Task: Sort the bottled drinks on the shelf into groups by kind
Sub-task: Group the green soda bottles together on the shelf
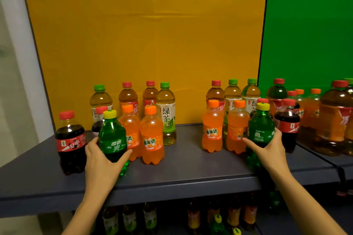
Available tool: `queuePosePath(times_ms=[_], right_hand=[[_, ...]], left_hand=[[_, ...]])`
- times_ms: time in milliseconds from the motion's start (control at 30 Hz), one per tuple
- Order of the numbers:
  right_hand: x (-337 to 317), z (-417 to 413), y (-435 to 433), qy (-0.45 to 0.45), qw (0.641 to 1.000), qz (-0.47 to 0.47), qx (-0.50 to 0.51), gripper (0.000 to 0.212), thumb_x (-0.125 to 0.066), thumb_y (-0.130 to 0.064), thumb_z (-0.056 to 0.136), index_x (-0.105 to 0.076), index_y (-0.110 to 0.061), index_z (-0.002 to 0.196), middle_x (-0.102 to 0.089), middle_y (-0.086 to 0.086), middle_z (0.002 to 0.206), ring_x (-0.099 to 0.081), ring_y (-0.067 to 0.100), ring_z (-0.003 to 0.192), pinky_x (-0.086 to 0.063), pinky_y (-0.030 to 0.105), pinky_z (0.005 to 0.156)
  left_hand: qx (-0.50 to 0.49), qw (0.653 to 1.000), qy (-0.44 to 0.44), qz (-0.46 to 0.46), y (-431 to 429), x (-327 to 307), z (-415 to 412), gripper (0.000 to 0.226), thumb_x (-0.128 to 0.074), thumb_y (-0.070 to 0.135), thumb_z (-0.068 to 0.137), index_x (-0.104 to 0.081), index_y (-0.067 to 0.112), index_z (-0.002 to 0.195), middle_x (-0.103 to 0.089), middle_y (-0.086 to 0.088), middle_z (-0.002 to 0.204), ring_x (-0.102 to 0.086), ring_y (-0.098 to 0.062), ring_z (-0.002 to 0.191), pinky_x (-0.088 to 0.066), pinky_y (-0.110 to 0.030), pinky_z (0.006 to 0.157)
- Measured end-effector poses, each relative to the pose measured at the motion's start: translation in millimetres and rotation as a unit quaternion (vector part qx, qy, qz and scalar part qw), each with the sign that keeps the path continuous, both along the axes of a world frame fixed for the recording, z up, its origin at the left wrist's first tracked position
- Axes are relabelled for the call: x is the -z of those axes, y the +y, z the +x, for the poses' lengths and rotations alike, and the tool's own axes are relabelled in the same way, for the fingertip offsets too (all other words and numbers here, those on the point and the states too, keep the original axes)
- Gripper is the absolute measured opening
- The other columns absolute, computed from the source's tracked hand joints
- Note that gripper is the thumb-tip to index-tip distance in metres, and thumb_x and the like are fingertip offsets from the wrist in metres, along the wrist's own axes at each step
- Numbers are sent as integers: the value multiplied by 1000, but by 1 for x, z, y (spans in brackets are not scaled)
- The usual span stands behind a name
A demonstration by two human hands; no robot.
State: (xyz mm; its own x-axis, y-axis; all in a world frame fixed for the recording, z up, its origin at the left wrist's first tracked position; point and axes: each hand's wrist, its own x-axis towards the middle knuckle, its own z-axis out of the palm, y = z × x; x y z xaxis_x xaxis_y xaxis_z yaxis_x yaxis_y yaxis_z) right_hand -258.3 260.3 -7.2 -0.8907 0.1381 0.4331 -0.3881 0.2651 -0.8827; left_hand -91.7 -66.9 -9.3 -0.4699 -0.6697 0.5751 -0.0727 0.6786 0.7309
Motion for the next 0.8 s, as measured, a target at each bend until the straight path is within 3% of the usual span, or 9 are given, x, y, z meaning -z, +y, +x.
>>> queuePosePath(times_ms=[100,200,333,433,567,667,733,800], right_hand=[[2,3,1,-11,1000,19,8,77,-80,-23,69,-35,-8,131,-53,12,125,-51,29,115,-41,38,91],[-2,7,1,-1,1000,25,6,72,-81,-24,67,-41,-9,125,-55,4,112,-50,19,101,-40,31,85],[-4,9,4,9,1000,20,-8,66,-83,-27,63,-45,-19,117,-56,-3,103,-53,15,95,-44,30,83],[-6,11,13,13,1000,1,-17,63,-84,-32,60,-48,-27,111,-61,-7,99,-58,15,95,-49,34,84],[-18,19,39,40,999,-15,-26,63,-85,-30,60,-49,-27,111,-61,-15,97,-58,4,92,-46,25,77],[-26,23,75,57,998,-24,-28,62,-85,-28,60,-49,-25,111,-61,-15,98,-56,-3,91,-46,21,72],[-31,23,107,62,997,-26,-23,63,-84,-29,60,-50,-24,112,-62,-12,100,-58,1,93,-49,24,75],[-34,22,144,62,997,-32,-18,63,-84,-28,60,-50,-23,112,-64,-8,102,-61,7,95,-51,28,79]], left_hand=[[-1,1000,-10,17,-7,-1,-3,78,-83,25,64,-38,-1,123,-47,-21,122,-49,-38,113,-43,-48,89],[14,999,-15,28,-9,-2,-5,73,-83,26,64,-37,2,117,-53,-21,117,-53,-39,109,-44,-46,84],[48,998,-1,28,10,-11,-2,71,-81,22,66,-37,3,119,-54,-21,119,-52,-39,110,-43,-46,86],[103,994,21,13,34,-26,-2,70,-82,20,65,-38,9,118,-56,-10,111,-54,-32,106,-42,-43,86],[190,981,42,-6,81,-51,-12,72,-87,20,58,-37,24,109,-52,2,104,-51,-19,98,-41,-36,86],[254,966,55,-6,129,-62,-29,79,-90,25,48,-37,26,107,-55,5,99,-53,-18,96,-40,-34,85],[287,955,68,-3,167,-65,-43,76,-87,25,51,-37,26,109,-55,14,96,-55,-16,95,-41,-32,85],[314,946,75,9,207,-67,-57,78,-83,40,47,-38,27,109,-53,22,96,-57,-9,90,-43,-32,85]])
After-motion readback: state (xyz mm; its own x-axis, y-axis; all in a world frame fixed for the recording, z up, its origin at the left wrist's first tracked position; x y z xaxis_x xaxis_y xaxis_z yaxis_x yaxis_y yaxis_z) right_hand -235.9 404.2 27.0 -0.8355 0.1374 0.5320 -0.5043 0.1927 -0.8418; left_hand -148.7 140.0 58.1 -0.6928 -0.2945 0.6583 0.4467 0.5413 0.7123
